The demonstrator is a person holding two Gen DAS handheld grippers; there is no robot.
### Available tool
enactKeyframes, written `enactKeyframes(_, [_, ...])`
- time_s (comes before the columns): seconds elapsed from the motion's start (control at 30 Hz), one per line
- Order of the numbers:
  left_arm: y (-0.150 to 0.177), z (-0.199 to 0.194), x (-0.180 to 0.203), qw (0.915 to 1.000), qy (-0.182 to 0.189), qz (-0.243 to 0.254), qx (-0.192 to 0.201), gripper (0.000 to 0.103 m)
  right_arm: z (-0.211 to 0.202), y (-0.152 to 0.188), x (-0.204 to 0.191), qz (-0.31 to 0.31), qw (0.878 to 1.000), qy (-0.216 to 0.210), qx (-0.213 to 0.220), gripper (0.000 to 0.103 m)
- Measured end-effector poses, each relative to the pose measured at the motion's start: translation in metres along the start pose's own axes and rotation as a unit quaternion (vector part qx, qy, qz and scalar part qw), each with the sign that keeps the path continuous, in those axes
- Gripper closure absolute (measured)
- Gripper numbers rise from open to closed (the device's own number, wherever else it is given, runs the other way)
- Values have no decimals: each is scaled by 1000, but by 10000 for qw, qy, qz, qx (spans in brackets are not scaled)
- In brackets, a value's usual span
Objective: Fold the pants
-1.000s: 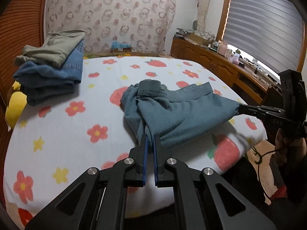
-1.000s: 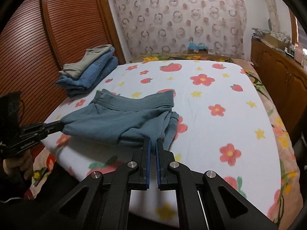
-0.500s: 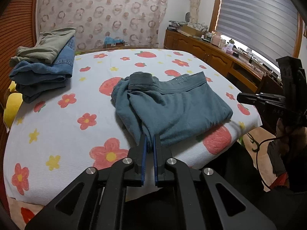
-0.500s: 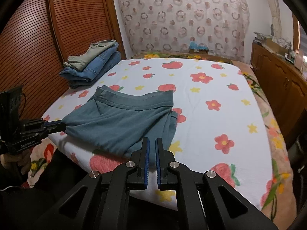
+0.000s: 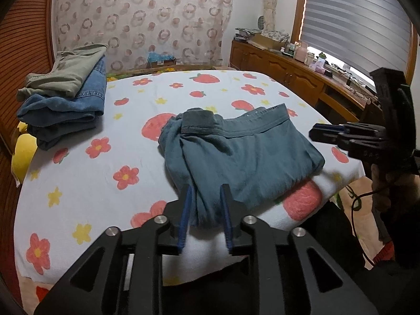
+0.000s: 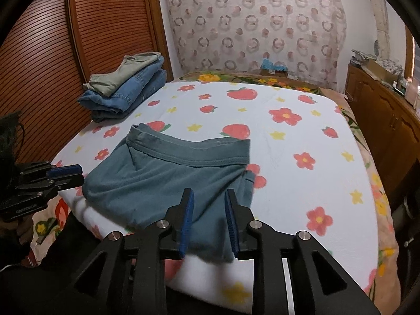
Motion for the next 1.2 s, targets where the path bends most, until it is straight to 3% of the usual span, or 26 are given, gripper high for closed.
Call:
enactKeyframes(0.07, [-2, 3, -2, 10000, -7, -3, -7, 61, 9, -2, 1, -10, 9999, 78, -79, 73])
enactKeyframes(0.2, [-6, 11, -6, 10000, 50, -32, -22, 52, 26, -4, 1, -2, 9997, 136, -209, 73])
enactKeyframes(0.27, [-7, 15, -10, 10000, 50, -60, -40, 30, 32, -5, 0, 2, 9996, 159, -244, 72])
enactKeyframes(0.33, [-10, 20, -13, 9999, 123, -115, -31, 22, 37, -5, -1, 3, 9994, 198, -284, 72])
enactKeyframes(0.43, [-15, 30, -17, 9997, 166, -165, -104, 21, 45, -3, 0, -4, 9989, 308, -357, 70])
enactKeyframes(0.6, [-27, 38, -23, 9996, 154, -217, -63, 21, 47, 0, -4, -97, 9969, 727, -289, 53])
enactKeyframes(0.8, [-43, 47, -29, 9992, 307, -251, -42, 21, 45, 1, 4, 274, 9974, 613, -261, 43])
enactKeyframes(1.2, [-69, 71, -36, 9988, 403, -140, -229, 21, 42, -15, 17, 324, 9971, 593, -360, 42])
Point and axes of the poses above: each gripper's, at about its wrist camera, not at the fingertips, and z roughly the way its jaws point, x to its right, y to its underside, the point moved 8 cm from there along z, roughly the way its jaws point, and after that the axes turned 8 degrees about -x, right-handed, at the moved point
